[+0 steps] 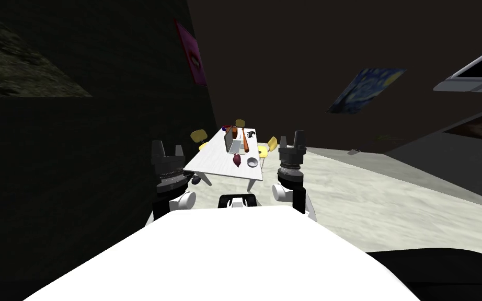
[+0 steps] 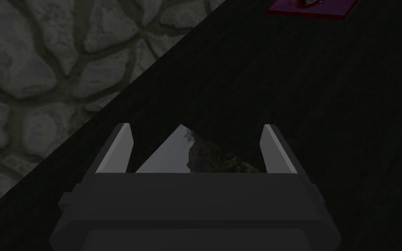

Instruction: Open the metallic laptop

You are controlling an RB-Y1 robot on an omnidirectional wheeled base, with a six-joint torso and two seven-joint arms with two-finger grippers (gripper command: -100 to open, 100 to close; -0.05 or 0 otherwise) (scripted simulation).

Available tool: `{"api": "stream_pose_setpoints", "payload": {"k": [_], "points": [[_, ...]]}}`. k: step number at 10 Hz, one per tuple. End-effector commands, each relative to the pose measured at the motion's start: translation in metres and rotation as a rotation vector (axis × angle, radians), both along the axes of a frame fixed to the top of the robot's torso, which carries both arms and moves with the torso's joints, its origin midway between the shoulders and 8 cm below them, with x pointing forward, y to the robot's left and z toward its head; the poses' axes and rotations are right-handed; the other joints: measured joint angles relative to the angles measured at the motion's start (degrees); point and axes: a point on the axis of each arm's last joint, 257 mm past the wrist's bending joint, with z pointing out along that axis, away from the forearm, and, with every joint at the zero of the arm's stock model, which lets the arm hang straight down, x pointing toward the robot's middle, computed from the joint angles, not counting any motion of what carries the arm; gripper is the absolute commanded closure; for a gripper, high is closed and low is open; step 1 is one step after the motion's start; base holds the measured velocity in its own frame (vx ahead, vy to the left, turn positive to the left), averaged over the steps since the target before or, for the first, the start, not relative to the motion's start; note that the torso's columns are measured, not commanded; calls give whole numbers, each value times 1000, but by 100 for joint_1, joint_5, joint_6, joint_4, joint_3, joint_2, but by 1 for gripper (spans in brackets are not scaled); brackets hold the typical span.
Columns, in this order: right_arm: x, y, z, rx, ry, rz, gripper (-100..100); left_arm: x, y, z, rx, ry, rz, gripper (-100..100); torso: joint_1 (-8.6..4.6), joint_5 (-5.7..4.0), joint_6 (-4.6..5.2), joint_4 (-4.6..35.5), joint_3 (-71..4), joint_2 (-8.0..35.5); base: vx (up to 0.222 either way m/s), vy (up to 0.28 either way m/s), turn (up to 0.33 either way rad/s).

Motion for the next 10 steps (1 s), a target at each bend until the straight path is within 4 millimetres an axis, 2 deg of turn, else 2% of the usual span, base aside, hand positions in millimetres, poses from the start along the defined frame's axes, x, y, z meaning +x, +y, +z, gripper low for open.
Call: {"api": "stream_pose_setpoints", "payload": {"k": [1,2,3,5,10], "points": [[0,0,0,0,0,0,0,0,0,0,0,0,0,0,0,0,0,423,-846,423,0,0,0],[0,0,0,0,0,0,0,0,0,0,0,0,0,0,0,0,0,846,-1691,846,0,0,0],[0,0,0,0,0,0,0,7,0,-9,42,36,-9,-100,0,0,0,1269,-2538,1269,1,-5,-158],[0,0,0,0,1,0,0,15,3,-22,85,82,-10,-100,0,0,0,1515,-3043,1518,-12,-4,-158],[0,0,0,0,1,0,0,40,32,-71,203,242,28,-100,0,0,-1,1537,-3075,1537,-18,-10,-230]]}}
